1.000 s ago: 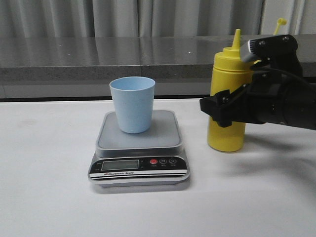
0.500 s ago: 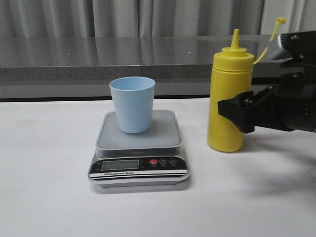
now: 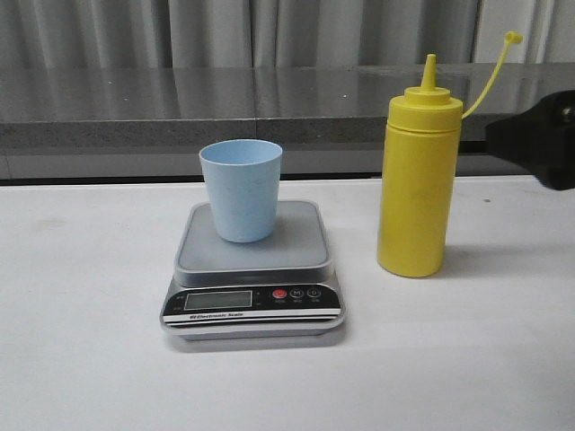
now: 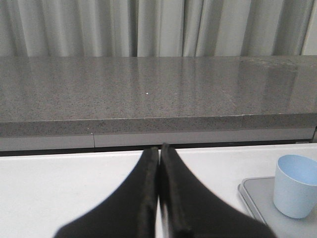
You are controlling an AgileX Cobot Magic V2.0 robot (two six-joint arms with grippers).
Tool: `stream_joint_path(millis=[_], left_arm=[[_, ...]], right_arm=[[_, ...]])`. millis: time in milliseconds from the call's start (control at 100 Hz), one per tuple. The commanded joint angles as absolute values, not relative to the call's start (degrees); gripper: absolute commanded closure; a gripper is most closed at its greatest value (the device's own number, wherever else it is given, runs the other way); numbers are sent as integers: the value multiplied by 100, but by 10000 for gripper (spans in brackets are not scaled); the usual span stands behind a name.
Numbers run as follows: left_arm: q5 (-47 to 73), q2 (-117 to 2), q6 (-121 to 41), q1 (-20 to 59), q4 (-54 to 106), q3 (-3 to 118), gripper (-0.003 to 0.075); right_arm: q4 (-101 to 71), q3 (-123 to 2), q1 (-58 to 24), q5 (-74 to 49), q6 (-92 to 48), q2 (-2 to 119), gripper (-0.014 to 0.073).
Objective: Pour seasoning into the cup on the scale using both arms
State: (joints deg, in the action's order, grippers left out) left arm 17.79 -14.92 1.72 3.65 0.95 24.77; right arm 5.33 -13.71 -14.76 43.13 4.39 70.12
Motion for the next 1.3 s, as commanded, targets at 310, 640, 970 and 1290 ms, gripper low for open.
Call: stream_joint_path(millis=[310, 640, 970, 1290], left_arm=[[1298, -1535, 220, 358, 94, 2623, 740], [1298, -1535, 220, 358, 94, 2623, 740], [1298, -1535, 220, 358, 94, 2623, 740], [1298, -1535, 220, 358, 94, 2623, 740]], right_arm=[[373, -1471, -1428, 1560, 372, 4008, -39], [373, -1639, -1428, -263, 372, 2432, -39], [373, -1639, -1428, -302, 372, 2235, 356], [373, -1639, -1428, 272, 372, 2235, 662]])
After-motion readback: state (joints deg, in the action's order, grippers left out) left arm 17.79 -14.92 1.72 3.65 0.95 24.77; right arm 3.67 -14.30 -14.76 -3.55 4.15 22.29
